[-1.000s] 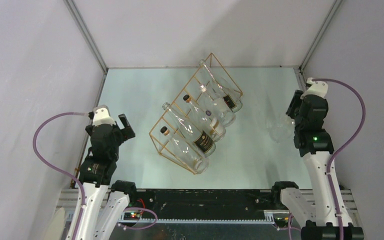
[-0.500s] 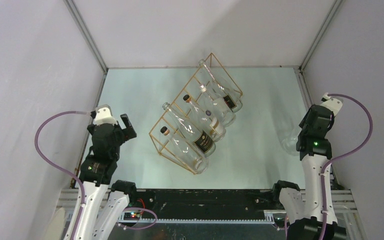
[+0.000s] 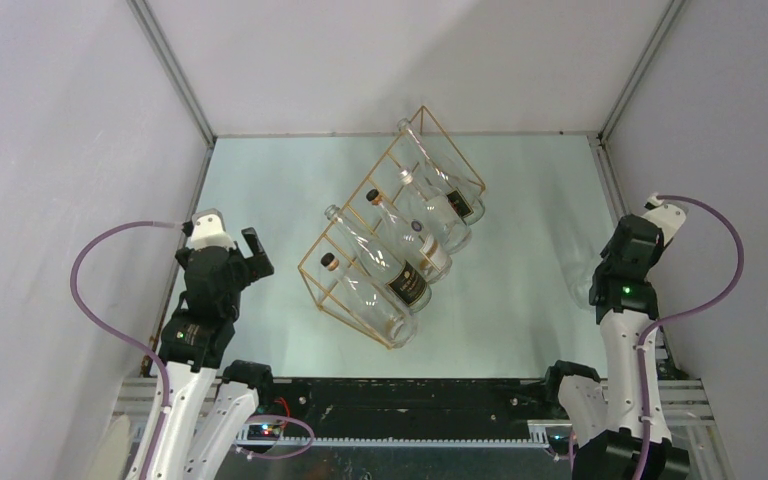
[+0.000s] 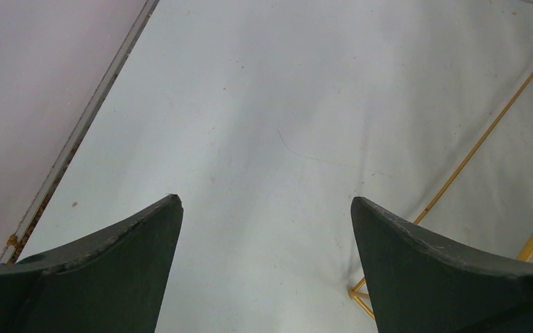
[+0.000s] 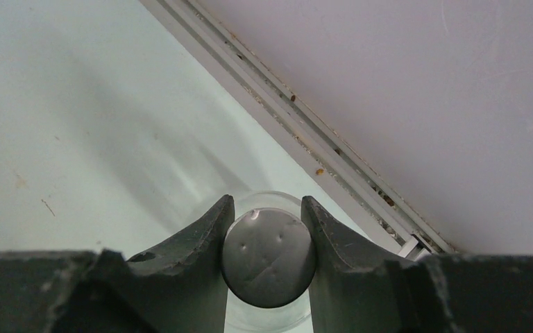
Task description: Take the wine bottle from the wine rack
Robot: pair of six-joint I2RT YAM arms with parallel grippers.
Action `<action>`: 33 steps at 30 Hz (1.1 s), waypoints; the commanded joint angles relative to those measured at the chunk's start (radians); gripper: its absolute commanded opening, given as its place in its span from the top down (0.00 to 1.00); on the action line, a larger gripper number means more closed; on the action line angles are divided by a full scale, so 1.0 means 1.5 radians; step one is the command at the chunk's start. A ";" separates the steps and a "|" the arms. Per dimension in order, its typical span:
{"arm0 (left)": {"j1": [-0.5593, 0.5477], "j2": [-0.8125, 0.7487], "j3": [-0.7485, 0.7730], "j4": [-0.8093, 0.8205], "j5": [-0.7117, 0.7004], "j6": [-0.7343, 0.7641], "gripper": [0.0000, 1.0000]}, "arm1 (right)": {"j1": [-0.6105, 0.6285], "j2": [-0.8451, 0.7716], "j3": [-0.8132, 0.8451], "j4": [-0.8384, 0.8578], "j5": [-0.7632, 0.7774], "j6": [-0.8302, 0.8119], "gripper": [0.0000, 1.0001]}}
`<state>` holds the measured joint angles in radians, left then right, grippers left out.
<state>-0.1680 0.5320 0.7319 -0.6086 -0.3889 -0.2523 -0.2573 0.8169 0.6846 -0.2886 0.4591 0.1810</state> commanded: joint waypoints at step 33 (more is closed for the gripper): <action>-0.007 -0.006 -0.006 0.017 -0.015 0.015 0.02 | 0.193 -0.021 0.341 -0.073 -0.060 -0.078 0.00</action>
<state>-0.1726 0.5316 0.7319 -0.6086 -0.3962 -0.2523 -0.0967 0.7486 1.1023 -0.3454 0.3897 0.1139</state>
